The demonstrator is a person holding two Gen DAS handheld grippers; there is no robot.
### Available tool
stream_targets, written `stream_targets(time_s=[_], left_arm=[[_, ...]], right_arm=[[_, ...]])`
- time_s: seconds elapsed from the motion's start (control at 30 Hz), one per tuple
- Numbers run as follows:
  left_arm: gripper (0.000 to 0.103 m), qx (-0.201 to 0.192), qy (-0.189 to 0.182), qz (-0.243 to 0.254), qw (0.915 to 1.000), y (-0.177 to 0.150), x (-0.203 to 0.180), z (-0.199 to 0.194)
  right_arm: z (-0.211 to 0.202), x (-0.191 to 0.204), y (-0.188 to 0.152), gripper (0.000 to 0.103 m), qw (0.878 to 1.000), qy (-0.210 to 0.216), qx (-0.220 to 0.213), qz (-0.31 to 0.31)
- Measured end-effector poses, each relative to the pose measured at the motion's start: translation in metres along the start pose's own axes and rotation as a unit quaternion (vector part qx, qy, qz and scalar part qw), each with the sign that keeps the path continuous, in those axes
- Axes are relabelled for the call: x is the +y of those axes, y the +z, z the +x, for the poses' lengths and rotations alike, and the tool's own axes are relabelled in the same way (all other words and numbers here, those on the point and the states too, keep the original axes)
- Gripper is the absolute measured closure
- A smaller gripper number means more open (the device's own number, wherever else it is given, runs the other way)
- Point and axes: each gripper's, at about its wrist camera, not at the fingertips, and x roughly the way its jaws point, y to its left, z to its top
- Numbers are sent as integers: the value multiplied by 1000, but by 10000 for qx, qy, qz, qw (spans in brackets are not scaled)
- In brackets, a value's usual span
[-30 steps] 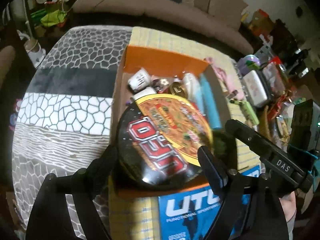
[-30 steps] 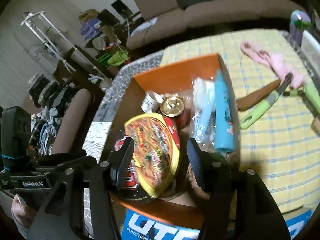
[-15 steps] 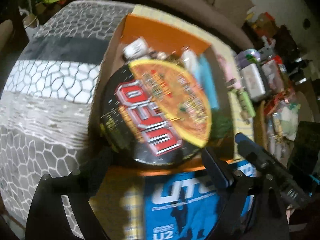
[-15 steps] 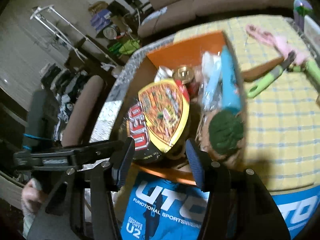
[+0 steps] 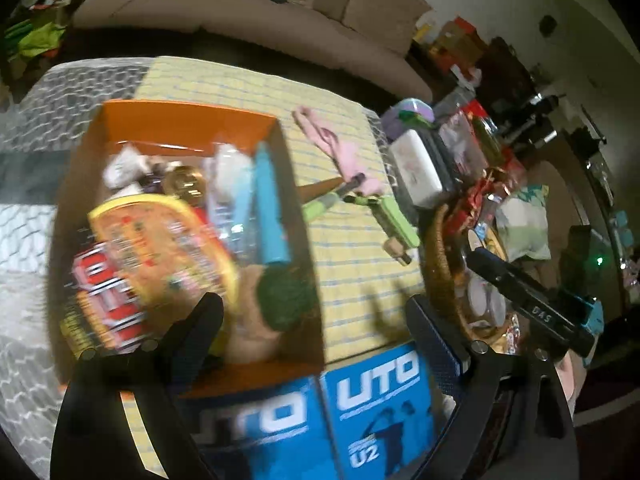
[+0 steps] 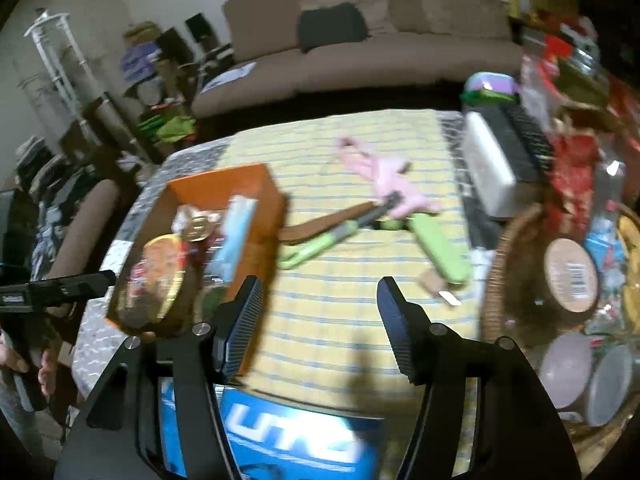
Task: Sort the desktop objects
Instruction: 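Move the right tool to the green lint roller and grasp its handle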
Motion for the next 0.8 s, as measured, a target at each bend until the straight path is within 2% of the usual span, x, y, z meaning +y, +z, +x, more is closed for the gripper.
stream_targets(time_s=[0.17,0.33,0.43,0.63,0.8], left_arm=[[9,191,-60,102,9997,11,-34,39],[9,414,-129,297,9986,19,-70,85],[9,491,-172,248,9983,28,-84,111],[9,574,-300,-69,9979,47,-94,154],[9,561,-336,-387,9971,56,-85,175]], right_arm=[[15,-41,5,46,9997,-158,72,195],[41,-68,13,46,9986,-470,186,175],[60,-80,20,46,9975,-647,256,84],[104,-91,31,46,9956,-802,478,-100],[142,-88,41,46,9903,-1064,728,-510]])
